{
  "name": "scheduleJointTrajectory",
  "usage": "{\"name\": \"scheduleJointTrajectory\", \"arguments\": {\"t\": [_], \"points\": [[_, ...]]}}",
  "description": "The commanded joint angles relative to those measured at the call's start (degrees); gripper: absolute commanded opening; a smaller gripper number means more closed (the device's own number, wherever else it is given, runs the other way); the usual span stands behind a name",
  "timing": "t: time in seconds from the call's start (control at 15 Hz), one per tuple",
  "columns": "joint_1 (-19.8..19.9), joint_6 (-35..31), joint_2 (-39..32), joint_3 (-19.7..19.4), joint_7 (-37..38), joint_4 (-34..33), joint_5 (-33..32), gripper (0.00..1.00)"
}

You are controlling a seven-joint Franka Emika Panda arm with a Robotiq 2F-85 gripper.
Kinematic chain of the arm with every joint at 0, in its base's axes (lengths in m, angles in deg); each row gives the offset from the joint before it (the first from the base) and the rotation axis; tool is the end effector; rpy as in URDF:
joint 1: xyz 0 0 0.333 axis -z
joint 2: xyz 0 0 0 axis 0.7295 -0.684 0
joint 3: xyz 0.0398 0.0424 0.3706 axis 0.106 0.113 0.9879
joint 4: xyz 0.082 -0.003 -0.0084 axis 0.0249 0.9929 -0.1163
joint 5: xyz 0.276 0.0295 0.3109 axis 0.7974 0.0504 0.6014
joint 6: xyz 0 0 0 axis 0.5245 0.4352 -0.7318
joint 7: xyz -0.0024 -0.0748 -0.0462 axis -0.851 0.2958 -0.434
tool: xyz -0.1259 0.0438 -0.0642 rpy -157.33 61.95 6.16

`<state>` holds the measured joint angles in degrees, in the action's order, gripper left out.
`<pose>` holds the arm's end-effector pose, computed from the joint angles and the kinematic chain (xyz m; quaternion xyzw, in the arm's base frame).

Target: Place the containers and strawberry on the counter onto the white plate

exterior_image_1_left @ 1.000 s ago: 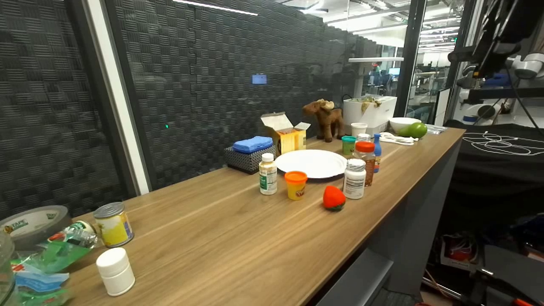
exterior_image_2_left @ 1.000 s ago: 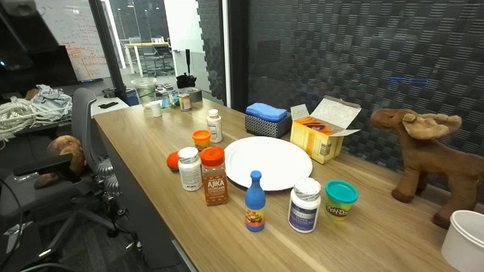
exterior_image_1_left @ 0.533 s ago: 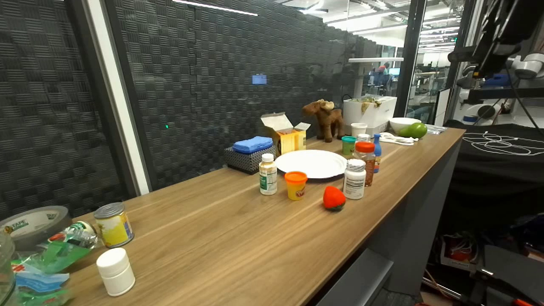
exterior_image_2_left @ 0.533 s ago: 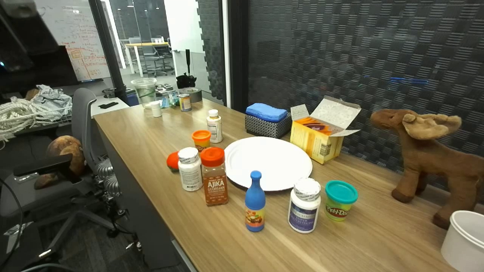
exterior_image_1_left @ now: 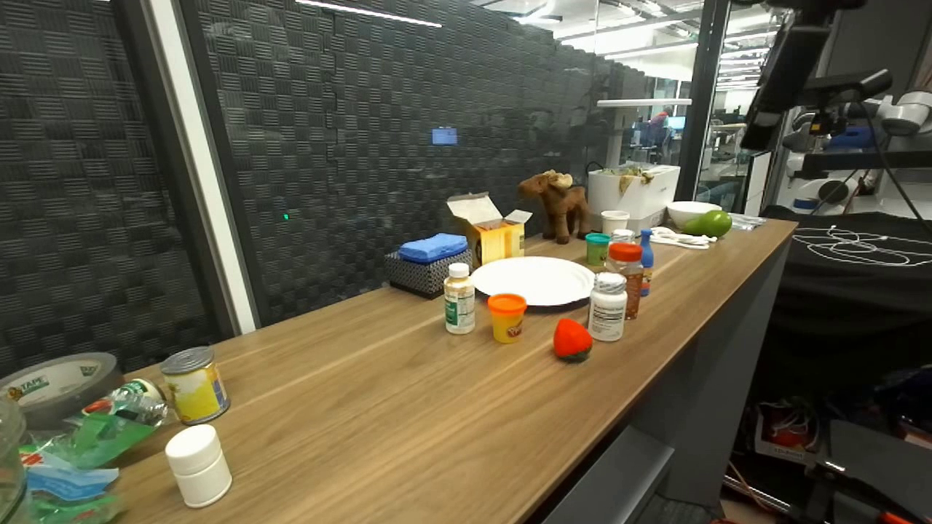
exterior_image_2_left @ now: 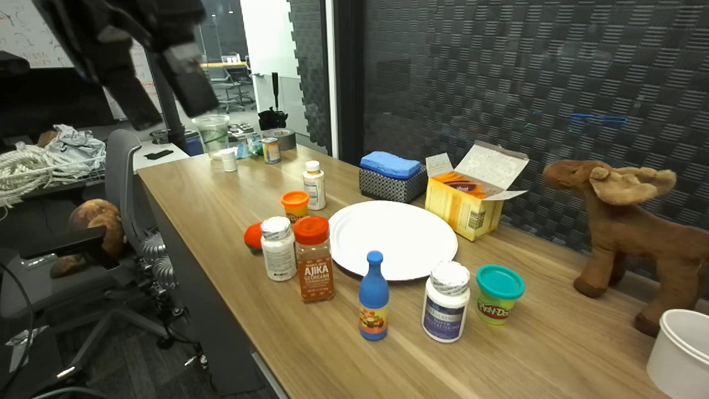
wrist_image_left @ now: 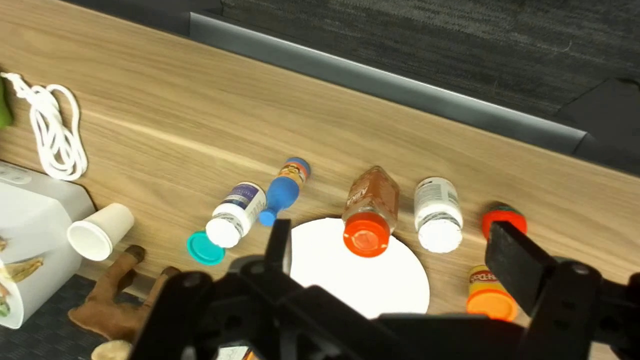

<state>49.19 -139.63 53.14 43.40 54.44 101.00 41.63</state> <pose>0.3296 -0.0731 0.5215 0.9834 0.0923 0.1011 0.1188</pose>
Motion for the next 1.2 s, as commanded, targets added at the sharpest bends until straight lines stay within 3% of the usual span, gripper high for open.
{"name": "scheduleJointTrajectory", "arguments": {"t": [0.0, 0.27, 0.53, 0.6, 0.67, 1.13], "points": [[1.3, -5.5, -12.5, -3.9, -1.3, -6.9, 0.7, 1.0], [2.1, -7.2, -22.9, -7.5, -3.2, -14.6, 3.9, 1.0], [2.8, -6.3, -31.4, -8.5, -5.8, -22.8, 6.7, 1.0], [2.7, -7.8, -32.5, -8.9, -9.1, -23.5, 7.2, 1.0], [3.7, -7.3, -29.0, -7.4, -5.1, -19.3, 5.5, 1.0], [3.7, -7.5, -32.6, -7.5, -7.7, -22.5, 6.2, 1.0]]}}
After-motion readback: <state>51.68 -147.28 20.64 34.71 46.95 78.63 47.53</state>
